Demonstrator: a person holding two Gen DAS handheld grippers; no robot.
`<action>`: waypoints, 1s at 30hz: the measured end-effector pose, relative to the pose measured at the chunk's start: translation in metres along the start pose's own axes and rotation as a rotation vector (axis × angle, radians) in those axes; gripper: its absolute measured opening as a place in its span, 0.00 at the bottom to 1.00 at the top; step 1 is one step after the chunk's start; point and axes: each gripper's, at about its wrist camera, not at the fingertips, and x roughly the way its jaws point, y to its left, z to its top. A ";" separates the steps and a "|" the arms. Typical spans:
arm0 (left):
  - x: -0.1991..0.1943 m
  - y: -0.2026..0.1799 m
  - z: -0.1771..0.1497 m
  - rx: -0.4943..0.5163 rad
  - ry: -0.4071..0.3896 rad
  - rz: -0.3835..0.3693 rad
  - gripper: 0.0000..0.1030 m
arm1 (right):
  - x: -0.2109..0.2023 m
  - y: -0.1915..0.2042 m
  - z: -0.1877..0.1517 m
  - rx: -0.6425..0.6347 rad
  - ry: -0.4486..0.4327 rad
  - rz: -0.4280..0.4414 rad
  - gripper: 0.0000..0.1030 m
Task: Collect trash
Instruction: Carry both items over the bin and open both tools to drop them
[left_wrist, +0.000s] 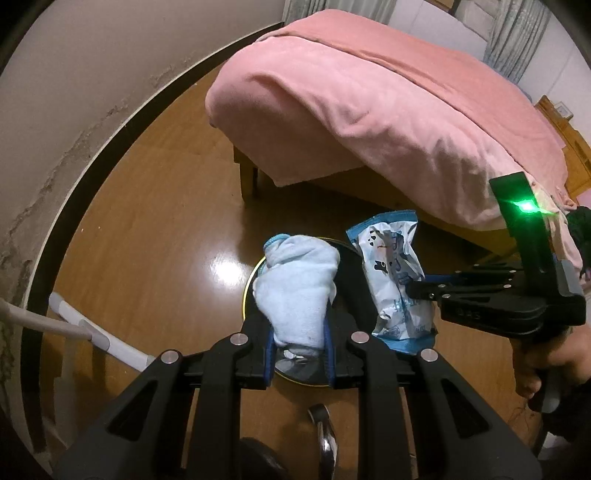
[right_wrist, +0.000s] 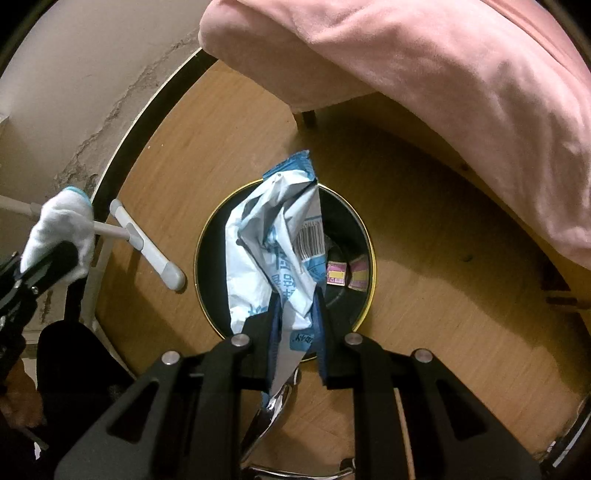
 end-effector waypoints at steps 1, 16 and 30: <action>0.002 -0.001 0.002 0.000 0.001 0.001 0.18 | 0.000 0.000 0.000 0.000 -0.003 0.002 0.17; 0.008 -0.008 0.001 0.002 0.018 -0.015 0.18 | -0.009 -0.007 0.013 0.038 -0.050 0.039 0.64; -0.001 -0.030 0.005 0.064 0.002 -0.074 0.58 | -0.035 -0.022 0.013 0.088 -0.105 0.027 0.64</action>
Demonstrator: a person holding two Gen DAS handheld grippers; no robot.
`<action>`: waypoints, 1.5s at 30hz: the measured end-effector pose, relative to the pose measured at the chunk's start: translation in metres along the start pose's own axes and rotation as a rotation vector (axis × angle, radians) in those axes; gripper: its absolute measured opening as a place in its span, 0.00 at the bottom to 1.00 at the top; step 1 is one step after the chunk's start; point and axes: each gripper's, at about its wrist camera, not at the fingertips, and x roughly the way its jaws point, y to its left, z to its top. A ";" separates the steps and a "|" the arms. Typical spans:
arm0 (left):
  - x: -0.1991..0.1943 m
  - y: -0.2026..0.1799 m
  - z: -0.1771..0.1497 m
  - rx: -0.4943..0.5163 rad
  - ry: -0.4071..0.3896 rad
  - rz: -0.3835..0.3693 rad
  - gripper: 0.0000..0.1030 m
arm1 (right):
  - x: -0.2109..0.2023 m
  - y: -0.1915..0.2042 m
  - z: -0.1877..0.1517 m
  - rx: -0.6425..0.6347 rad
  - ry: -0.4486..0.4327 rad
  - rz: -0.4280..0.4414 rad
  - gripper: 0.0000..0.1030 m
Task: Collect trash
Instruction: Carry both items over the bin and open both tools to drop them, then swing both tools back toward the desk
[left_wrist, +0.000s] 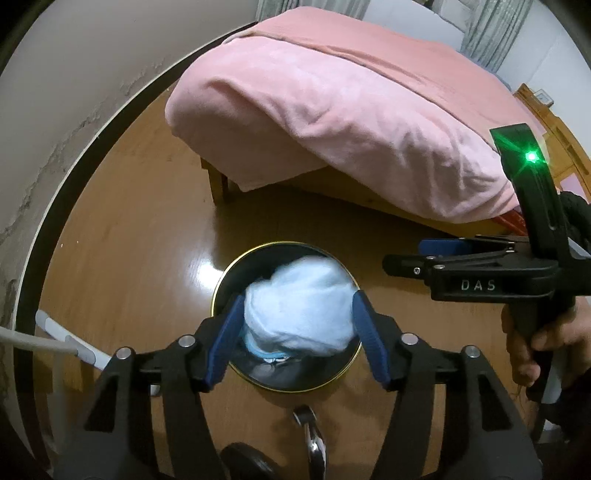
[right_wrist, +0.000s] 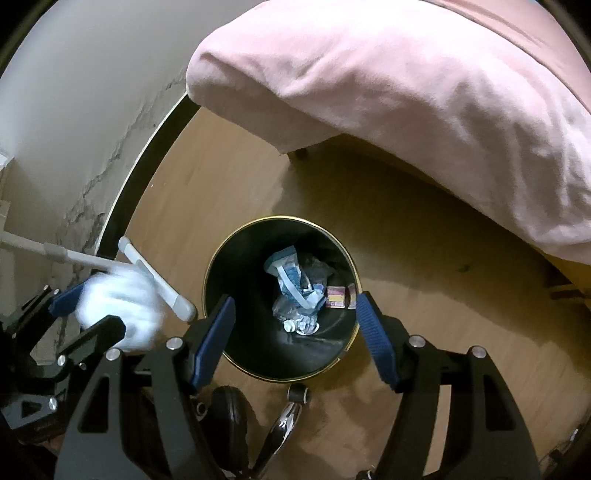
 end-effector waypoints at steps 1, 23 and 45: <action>-0.001 -0.001 0.000 0.002 0.001 0.001 0.58 | -0.002 0.000 0.001 0.000 -0.003 -0.001 0.64; -0.295 0.059 -0.061 -0.066 -0.340 0.329 0.82 | -0.146 0.182 0.008 -0.380 -0.238 0.095 0.73; -0.542 0.293 -0.346 -0.673 -0.374 0.911 0.85 | -0.132 0.658 -0.139 -0.895 0.110 0.519 0.74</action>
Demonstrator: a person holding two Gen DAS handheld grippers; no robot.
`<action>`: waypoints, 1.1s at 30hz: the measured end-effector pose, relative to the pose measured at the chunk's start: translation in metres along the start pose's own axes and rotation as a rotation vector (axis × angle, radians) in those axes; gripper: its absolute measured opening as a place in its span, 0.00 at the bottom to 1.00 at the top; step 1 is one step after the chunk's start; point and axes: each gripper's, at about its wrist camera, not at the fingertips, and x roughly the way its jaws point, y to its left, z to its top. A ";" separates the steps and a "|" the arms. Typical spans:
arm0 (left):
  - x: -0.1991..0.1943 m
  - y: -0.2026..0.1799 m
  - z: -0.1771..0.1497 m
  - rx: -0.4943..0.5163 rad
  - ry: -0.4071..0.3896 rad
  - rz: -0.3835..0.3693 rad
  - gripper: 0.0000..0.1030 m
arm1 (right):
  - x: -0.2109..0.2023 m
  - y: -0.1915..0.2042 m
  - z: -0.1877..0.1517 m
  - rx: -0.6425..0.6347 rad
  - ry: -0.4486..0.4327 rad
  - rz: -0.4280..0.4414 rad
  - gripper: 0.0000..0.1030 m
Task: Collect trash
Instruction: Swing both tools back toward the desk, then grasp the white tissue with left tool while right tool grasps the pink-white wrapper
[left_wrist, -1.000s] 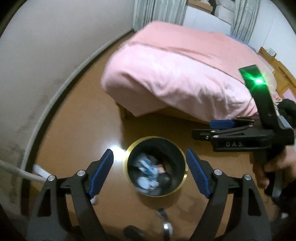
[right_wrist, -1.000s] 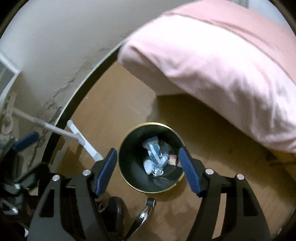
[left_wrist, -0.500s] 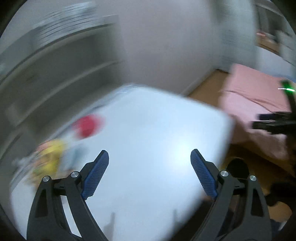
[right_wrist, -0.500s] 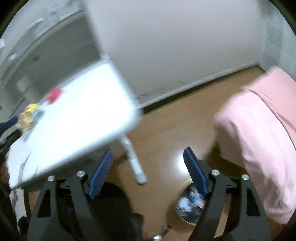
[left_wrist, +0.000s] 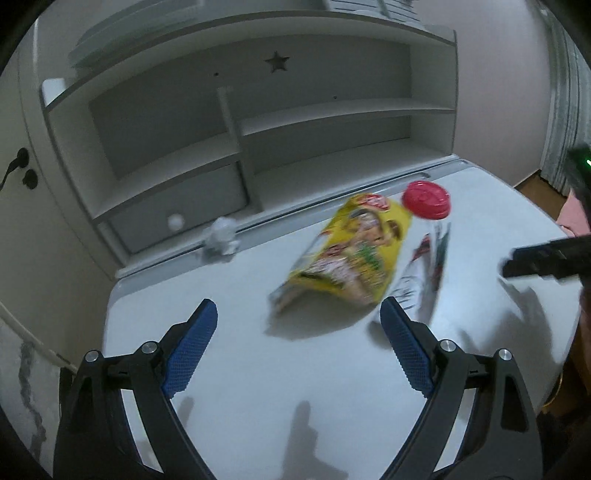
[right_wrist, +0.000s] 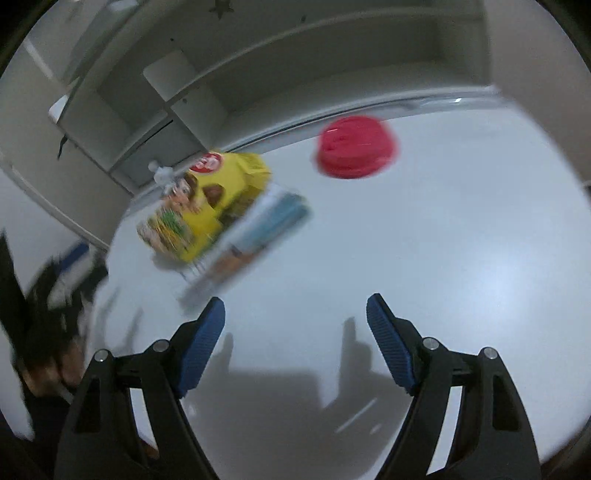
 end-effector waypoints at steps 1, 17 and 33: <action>0.001 0.007 -0.002 -0.002 0.001 0.001 0.85 | 0.010 0.006 0.008 0.020 0.012 0.015 0.74; 0.089 0.094 0.007 -0.124 0.113 -0.018 0.85 | 0.068 0.030 0.039 0.100 0.057 -0.058 0.07; 0.187 0.105 0.064 -0.264 0.215 0.123 0.62 | 0.021 0.021 0.025 -0.010 0.027 -0.078 0.06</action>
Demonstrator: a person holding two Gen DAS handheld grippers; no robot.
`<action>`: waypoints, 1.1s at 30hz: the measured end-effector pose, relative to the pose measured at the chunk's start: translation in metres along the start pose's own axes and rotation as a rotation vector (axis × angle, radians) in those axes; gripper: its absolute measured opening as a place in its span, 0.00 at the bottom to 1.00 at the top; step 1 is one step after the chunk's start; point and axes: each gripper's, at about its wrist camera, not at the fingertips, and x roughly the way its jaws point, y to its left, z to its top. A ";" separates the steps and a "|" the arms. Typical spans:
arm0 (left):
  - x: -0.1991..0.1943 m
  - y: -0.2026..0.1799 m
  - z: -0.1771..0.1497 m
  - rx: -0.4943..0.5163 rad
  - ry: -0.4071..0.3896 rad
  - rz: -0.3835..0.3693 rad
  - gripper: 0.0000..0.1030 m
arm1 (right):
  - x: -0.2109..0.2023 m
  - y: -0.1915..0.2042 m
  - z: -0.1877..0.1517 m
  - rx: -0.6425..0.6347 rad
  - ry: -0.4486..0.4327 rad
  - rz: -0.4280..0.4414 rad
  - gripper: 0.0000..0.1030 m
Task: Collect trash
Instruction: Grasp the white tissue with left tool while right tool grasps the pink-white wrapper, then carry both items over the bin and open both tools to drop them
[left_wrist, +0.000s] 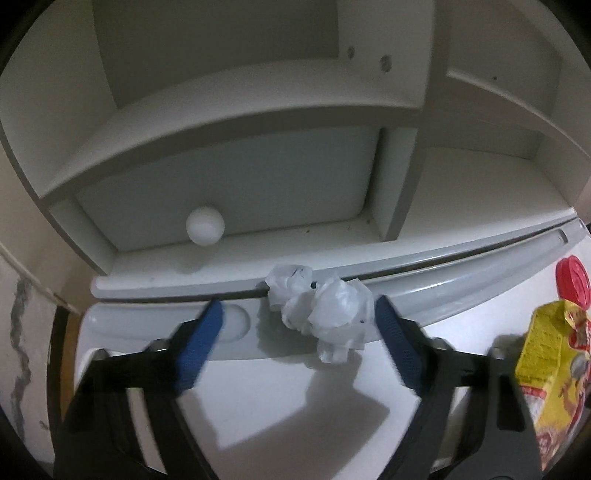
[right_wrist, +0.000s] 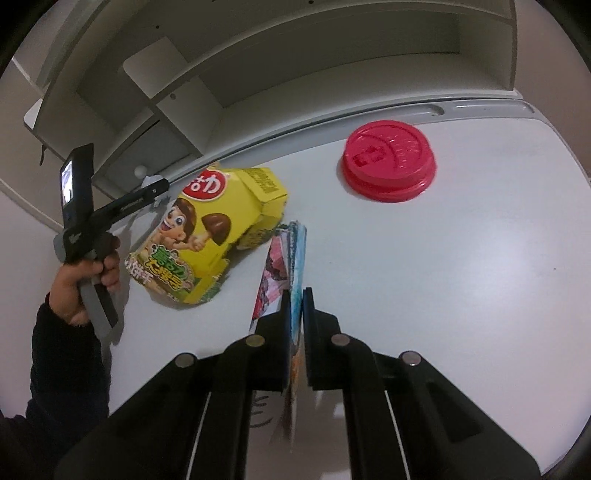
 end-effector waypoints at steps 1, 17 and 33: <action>0.003 0.001 0.001 -0.012 0.010 -0.014 0.55 | 0.000 0.000 0.001 -0.004 -0.002 -0.002 0.06; -0.127 -0.033 -0.037 0.033 -0.159 -0.100 0.34 | -0.089 -0.083 -0.038 0.084 -0.151 -0.045 0.04; -0.270 -0.398 -0.191 0.609 -0.191 -0.742 0.34 | -0.256 -0.315 -0.233 0.496 -0.367 -0.346 0.04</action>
